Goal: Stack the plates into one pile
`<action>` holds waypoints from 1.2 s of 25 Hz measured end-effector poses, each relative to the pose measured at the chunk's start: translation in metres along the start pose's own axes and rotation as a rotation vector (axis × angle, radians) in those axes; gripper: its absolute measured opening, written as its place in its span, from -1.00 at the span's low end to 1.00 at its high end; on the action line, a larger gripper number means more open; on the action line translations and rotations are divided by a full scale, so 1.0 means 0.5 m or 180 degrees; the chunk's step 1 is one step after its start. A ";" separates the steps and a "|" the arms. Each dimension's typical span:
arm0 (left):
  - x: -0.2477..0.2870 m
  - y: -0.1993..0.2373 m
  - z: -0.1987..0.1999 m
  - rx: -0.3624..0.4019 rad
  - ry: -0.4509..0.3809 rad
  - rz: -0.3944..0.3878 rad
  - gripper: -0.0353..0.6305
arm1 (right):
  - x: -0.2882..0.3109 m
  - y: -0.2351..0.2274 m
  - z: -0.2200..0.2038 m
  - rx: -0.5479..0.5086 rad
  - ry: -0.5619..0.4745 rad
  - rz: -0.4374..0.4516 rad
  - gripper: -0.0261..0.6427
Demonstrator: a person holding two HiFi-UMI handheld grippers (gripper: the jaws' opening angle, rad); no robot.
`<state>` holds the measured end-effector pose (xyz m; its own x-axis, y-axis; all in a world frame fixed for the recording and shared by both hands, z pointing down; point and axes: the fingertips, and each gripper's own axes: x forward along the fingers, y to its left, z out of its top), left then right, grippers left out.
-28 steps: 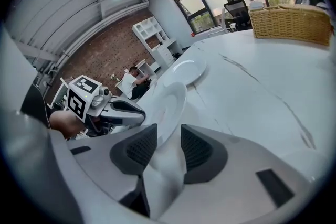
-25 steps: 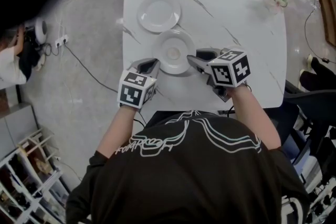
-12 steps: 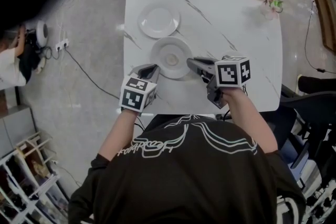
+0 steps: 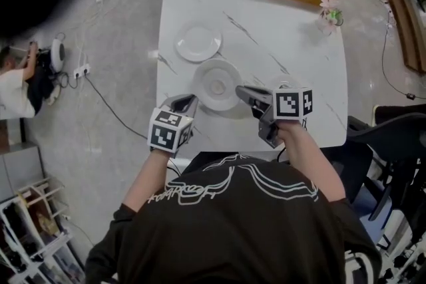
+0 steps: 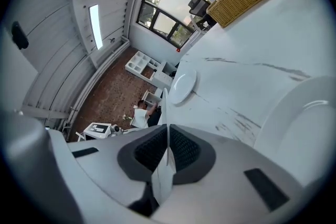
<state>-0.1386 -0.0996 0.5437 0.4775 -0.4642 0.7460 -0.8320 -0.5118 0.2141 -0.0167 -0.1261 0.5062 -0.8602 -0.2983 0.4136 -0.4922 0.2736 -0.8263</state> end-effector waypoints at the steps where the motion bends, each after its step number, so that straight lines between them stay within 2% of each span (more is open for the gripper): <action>1: -0.004 -0.006 0.004 0.0014 -0.0015 0.0005 -0.79 | -0.012 0.003 0.001 -0.0016 -0.0033 -0.0001 -0.81; 8: -0.027 -0.063 0.039 0.0170 -0.0123 -0.0054 -0.79 | -0.107 0.016 0.001 -0.0027 -0.0352 -0.0020 -0.81; 14: -0.024 -0.128 0.058 0.0300 -0.0163 -0.0220 -0.79 | -0.196 0.018 -0.003 0.0039 -0.0627 -0.0078 -0.81; 20: 0.001 -0.200 0.074 0.0446 -0.0153 -0.0405 -0.79 | -0.301 -0.013 -0.002 0.0143 -0.0942 -0.0226 -0.81; 24: 0.014 -0.238 0.083 0.0545 -0.0123 -0.0506 -0.79 | -0.352 -0.027 -0.004 0.0213 -0.1125 -0.0226 -0.81; 30: 0.039 -0.285 0.098 0.0702 -0.0051 -0.0628 -0.79 | -0.406 -0.076 -0.027 0.0411 -0.1280 -0.0394 -0.81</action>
<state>0.0031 -0.0712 0.4966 0.6298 -0.3505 0.6932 -0.6420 -0.7372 0.2106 0.1750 -0.0638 0.4587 -0.6629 -0.6607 0.3521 -0.5457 0.1043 -0.8315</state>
